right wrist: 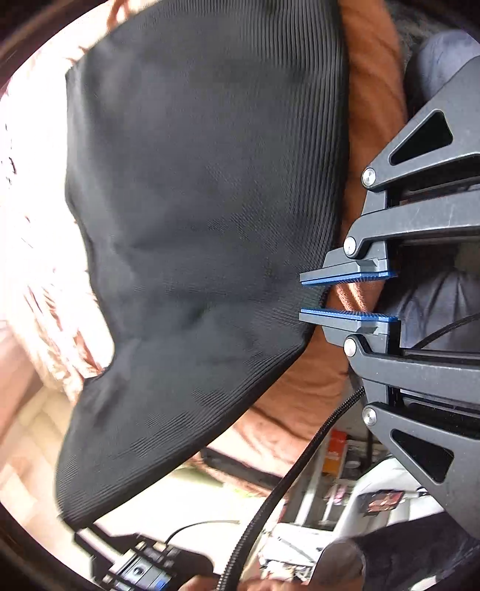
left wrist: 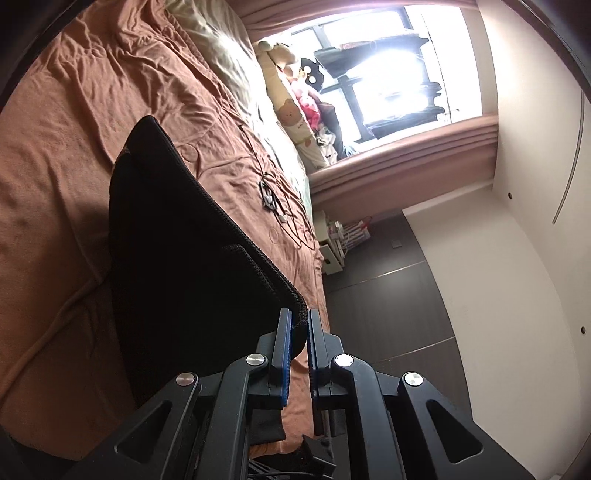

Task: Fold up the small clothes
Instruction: 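Lay the folded hem down and open both tools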

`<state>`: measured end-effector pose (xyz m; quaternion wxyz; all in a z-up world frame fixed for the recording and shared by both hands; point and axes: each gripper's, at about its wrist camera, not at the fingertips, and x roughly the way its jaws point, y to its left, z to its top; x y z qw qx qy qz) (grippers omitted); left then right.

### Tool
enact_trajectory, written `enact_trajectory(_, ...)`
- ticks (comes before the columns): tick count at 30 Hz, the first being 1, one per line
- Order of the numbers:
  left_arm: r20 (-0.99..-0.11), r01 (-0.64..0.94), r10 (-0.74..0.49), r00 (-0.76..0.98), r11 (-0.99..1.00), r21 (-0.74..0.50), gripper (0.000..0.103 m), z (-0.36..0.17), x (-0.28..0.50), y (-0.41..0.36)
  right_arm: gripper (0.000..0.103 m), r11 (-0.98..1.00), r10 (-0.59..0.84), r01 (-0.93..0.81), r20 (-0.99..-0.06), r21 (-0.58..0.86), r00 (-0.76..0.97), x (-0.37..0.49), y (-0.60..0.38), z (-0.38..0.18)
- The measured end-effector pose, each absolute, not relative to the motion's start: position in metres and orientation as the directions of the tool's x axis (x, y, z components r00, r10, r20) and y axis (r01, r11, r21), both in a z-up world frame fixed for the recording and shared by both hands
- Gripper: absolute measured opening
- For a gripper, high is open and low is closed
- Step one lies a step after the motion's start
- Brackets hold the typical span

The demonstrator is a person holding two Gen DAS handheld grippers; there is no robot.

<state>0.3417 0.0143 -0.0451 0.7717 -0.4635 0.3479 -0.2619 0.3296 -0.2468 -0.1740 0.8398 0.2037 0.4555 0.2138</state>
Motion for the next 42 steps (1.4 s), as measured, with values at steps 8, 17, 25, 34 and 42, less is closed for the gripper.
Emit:
enact_trajectory(8, -0.297, 0.127, -0.780, 0.550, 0.430, -0.894, 0.008, -0.038, 0.351, -0.041, 0.066, 0.834, 0.468, -0.117, -0.581, 0.539, 0.665, 0.294, -0.318, -0.121)
enact_trajectory(17, -0.318, 0.162, -0.837, 0.445, 0.425, -0.891, 0.008, -0.043, 0.362, -0.109, 0.069, 0.856, 0.362, -0.029, -0.560, 0.516, 0.745, 0.256, -0.351, -0.107)
enact_trajectory(25, -0.357, 0.152, -0.868, 0.344, 0.427, -0.891, 0.008, -0.068, 0.371, -0.172, 0.069, 0.840, 0.332, 0.044, -0.578, 0.540, 0.746, 0.227, -0.375, -0.122)
enact_trajectory(34, -0.500, 0.155, -0.849, 0.172, 0.525, -0.837, 0.054, -0.098, 0.370, -0.212, 0.069, 0.786, 0.383, 0.071, -0.575, 0.614, 0.723, 0.228, -0.401, -0.140)
enact_trajectory(42, -0.640, 0.165, -0.710, 0.295, 0.697, -0.698, 0.064, -0.104, 0.368, -0.157, 0.069, 0.746, 0.451, 0.052, -0.561, 0.664, 0.695, 0.262, -0.415, -0.156)
